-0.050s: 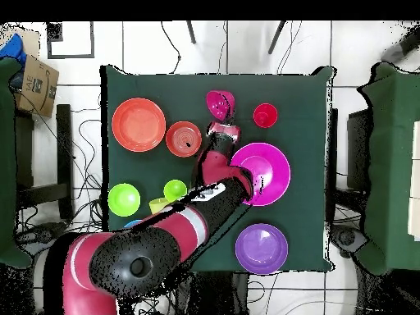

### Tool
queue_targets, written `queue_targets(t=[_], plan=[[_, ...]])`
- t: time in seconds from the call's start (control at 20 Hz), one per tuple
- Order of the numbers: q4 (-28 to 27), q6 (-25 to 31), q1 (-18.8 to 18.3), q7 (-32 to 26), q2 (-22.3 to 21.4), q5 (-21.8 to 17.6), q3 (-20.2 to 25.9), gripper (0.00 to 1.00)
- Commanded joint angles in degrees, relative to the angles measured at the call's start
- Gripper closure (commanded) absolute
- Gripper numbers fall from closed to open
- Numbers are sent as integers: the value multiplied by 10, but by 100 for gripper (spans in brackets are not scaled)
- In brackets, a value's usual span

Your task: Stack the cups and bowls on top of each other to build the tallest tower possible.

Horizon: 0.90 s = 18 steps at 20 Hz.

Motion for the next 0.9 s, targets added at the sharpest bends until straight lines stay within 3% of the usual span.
queue_targets(t=[0.05, 0.1, 0.15, 0.25, 0.45, 0.65, 0.9], plan=[[-20, 179, -59, 125, -113, -218, 198, 100], [-8, 197, -73, 129, -134, -245, 223, 100], [17, 242, -115, 140, -178, -310, 293, 100], [64, 291, -170, 136, -232, -356, 372, 100], [141, 359, -279, 108, -289, -393, 518, 100], [190, 407, -356, 67, -293, -359, 614, 100], [227, 484, -398, 40, -298, -280, 657, 100]])
